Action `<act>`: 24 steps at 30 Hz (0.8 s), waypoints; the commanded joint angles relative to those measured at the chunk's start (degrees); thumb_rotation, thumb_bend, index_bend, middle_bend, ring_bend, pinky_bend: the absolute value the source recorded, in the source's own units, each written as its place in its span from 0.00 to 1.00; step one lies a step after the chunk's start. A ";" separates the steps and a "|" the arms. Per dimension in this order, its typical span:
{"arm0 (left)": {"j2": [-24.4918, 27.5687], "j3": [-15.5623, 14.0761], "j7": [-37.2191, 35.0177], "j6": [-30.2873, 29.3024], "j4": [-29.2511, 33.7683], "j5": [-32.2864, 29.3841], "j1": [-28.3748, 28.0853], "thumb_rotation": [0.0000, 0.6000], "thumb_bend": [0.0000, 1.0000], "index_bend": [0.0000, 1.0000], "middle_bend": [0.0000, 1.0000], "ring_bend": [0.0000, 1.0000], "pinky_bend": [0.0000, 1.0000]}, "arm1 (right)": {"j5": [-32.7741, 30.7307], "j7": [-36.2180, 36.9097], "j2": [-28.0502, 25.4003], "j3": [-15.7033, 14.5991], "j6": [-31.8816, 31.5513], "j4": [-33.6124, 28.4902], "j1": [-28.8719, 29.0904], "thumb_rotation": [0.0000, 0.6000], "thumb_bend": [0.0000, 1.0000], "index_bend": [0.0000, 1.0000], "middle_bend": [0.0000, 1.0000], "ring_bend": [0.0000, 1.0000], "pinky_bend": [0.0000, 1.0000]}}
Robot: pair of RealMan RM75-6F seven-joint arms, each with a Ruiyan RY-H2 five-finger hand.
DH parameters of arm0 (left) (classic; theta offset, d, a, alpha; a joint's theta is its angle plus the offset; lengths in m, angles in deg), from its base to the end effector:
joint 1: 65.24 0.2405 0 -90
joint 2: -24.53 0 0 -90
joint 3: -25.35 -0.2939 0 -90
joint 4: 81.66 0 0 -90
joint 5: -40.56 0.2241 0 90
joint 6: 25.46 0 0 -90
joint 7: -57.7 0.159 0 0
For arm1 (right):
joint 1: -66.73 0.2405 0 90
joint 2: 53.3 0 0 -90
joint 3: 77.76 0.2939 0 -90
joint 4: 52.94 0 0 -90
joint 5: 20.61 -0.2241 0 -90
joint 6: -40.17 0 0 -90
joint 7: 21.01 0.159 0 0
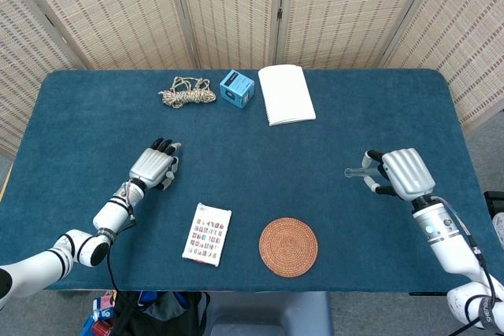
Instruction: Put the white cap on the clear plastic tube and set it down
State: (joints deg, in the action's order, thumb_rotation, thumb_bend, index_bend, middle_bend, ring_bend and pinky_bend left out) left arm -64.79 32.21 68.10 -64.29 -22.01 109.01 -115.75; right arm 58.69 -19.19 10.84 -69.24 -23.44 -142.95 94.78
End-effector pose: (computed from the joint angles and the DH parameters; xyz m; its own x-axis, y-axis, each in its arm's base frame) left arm -0.2238 0.4693 -0.0222 0.6835 0.2760 0.6758 0.7204 -0.4044 -0.5635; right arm -0.2730 -0.3518 0.1365 0.4129 -0.1123 0.9038 -0.8909 -0.2560 0.3752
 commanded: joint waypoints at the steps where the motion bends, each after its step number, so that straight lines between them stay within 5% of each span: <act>1: -0.07 0.00 0.05 0.07 -0.03 -0.07 -0.03 1.00 0.35 0.46 0.03 0.00 0.00 | 0.00 0.03 0.02 -0.02 0.08 0.04 0.03 1.00 0.76 0.86 1.00 1.00 1.00; 16: 0.24 0.62 -1.83 -1.20 -0.27 0.91 0.06 1.00 0.36 0.52 0.04 0.00 0.00 | -0.07 0.12 -0.09 0.02 0.21 -0.06 0.09 1.00 0.76 0.87 1.00 1.00 1.00; 24: 6.15 3.20 -8.58 -5.27 8.49 2.34 1.73 1.00 0.37 0.53 0.04 0.00 0.00 | 0.48 -0.02 0.67 0.24 0.39 -0.47 0.77 1.00 0.76 0.88 1.00 1.00 1.00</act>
State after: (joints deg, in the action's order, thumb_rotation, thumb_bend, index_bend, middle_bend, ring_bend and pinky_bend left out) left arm -60.83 34.35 61.91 -68.05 -16.56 110.78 -114.76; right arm 59.14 -19.20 11.44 -69.06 -23.10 -143.39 95.48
